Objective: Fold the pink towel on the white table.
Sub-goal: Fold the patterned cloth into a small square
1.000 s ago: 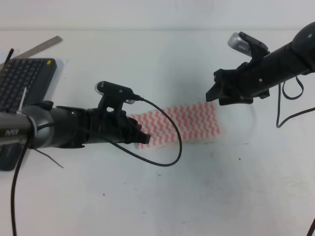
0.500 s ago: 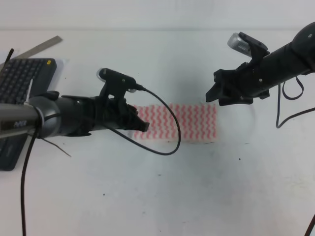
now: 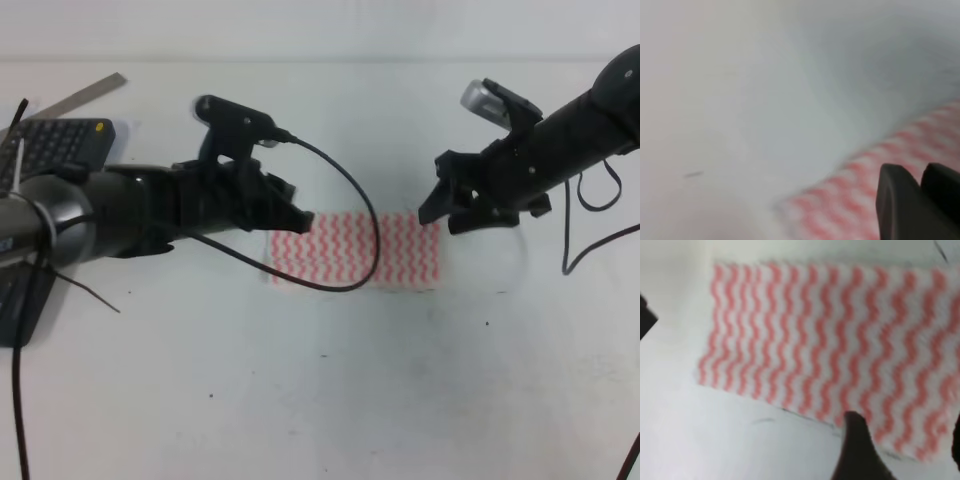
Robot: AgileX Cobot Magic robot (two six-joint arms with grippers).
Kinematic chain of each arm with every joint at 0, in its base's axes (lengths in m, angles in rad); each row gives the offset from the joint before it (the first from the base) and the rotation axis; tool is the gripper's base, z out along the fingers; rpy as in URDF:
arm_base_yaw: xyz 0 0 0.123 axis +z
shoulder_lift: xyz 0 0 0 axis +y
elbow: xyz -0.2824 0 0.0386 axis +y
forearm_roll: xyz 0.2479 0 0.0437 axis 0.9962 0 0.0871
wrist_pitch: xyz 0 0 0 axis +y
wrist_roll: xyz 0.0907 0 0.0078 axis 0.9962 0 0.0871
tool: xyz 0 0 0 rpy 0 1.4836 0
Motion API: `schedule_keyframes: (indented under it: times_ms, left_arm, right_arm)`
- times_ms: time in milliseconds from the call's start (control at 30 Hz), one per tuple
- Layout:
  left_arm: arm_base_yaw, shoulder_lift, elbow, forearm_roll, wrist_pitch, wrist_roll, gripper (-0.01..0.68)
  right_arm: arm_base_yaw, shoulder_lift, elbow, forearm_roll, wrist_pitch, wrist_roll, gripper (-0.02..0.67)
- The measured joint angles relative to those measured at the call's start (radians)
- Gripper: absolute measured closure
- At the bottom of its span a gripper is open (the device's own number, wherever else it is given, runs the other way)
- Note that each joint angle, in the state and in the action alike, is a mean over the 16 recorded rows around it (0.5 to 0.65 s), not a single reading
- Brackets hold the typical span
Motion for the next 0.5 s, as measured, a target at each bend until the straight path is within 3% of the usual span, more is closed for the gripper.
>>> schedule_keyframes:
  times_ms: [300,500]
  left_arm:
    - [0.000,0.041,0.000,-0.009,0.111,-0.030,0.586]
    - [0.000,0.073,-0.001,-0.010,0.098,-0.039,0.586]
  right_arm:
    - [0.057,-0.001,0.000,-0.118,0.009,0.161,0.279]
    - [0.095,0.000,0.000,-0.187,-0.014,0.244,0.278]
